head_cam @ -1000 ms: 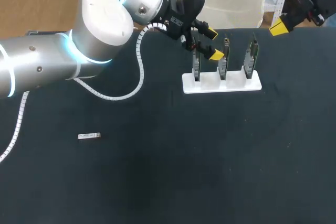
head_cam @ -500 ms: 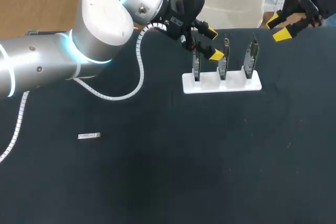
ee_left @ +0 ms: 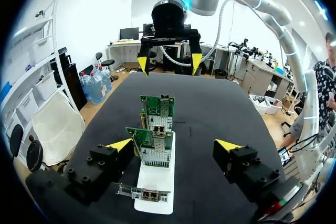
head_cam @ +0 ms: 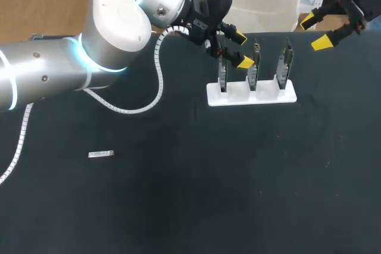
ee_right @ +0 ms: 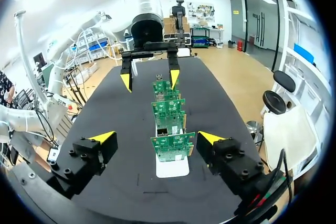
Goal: Pick up the optical module with the left hand, and insert it into the network port with the right hand.
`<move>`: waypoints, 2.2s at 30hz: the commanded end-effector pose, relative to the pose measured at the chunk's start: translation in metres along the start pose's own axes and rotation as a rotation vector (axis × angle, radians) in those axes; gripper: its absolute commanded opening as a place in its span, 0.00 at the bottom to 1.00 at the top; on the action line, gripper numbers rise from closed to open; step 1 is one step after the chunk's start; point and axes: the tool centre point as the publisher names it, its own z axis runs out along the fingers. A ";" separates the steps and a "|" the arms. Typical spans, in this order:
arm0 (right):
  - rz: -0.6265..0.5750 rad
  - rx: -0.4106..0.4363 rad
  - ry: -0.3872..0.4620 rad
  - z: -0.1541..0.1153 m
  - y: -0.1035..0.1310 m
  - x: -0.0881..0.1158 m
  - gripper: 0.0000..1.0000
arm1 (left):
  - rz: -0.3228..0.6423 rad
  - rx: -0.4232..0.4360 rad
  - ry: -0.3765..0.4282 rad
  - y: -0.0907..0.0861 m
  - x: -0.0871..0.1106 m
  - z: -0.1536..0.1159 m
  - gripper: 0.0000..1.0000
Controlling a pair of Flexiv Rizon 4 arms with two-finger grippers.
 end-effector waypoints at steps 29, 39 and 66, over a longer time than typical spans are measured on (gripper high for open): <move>-0.001 0.006 0.000 0.000 0.002 0.000 1.00 | 0.183 -0.280 0.013 -0.010 -0.043 -0.130 1.00; -0.001 0.006 0.000 0.000 0.002 0.000 1.00 | 0.145 -0.360 0.222 -0.040 -0.001 -0.183 1.00; -0.001 0.006 0.000 0.000 0.002 0.000 1.00 | 0.061 -0.157 0.686 -0.115 0.161 -0.233 1.00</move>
